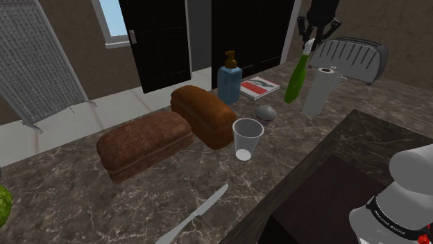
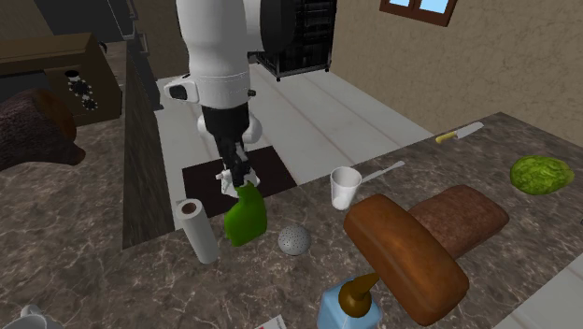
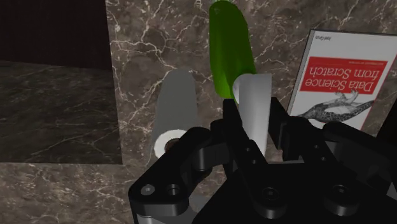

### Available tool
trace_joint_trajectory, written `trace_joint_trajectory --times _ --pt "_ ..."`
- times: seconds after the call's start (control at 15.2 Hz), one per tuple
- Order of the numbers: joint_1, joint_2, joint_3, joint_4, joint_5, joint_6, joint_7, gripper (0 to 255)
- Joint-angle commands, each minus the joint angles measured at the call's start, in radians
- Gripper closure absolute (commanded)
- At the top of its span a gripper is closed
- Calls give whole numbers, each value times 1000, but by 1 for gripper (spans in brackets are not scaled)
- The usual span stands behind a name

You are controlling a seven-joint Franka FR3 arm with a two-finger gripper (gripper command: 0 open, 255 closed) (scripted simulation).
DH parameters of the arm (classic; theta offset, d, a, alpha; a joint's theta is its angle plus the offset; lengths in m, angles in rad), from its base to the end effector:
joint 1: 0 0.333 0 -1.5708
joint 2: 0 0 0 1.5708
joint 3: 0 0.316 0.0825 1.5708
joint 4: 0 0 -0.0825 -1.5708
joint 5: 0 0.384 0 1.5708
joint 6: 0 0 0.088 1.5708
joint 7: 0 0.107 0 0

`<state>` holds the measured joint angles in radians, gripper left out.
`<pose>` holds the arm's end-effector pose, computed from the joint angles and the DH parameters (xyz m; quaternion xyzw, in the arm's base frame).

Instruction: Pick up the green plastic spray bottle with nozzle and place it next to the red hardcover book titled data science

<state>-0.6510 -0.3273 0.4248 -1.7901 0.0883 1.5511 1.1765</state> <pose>0.4553 -0.0584 0.6672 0.7597 -0.6492 0.0370 0.0064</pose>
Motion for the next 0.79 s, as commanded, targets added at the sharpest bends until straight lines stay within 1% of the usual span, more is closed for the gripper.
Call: trace_joint_trajectory --times 0.0,0.4,0.66,0.73 --pt "-16 58 -9 51 -24 2 -21 255" --pt "-59 220 -42 203 -88 0 -91 255" --pt "-79 350 -60 346 -134 -20 -132 255" --pt "-80 344 -61 325 -131 -5 -133 255"
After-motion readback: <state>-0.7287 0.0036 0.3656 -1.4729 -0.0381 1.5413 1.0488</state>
